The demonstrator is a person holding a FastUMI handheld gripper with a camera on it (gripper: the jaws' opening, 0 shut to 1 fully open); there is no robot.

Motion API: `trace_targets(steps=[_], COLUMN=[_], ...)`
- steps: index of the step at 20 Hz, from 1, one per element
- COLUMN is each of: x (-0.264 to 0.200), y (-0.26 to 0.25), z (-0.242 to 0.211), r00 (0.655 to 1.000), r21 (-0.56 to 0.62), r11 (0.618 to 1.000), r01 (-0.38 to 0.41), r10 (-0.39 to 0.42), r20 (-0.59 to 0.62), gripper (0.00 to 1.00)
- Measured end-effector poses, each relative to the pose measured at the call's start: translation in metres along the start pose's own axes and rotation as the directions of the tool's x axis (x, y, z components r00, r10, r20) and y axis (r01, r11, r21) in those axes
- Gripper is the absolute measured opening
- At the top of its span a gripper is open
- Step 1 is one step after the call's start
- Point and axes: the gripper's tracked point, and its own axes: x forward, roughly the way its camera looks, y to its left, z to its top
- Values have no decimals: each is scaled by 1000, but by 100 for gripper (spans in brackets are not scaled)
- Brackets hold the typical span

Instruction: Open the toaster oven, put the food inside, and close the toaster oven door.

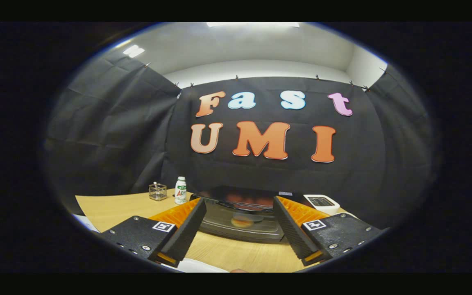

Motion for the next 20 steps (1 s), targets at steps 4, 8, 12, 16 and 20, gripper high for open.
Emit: trace_targets(steps=[4,8,12,16,20], x=[-9,-20,-28,-30,-33], y=[-2,-11,-10,-19,-17], z=[11,25,33,38,48], r00=[999,998,997,997,996], r21=[-44,-15,58,40,47], r11=[999,1000,998,999,999], r01=[13,20,-14,5,-2], r10=[-11,-19,10,-8,-2], r20=[36,61,75,77,93], gripper=[98,98,98,99,98])
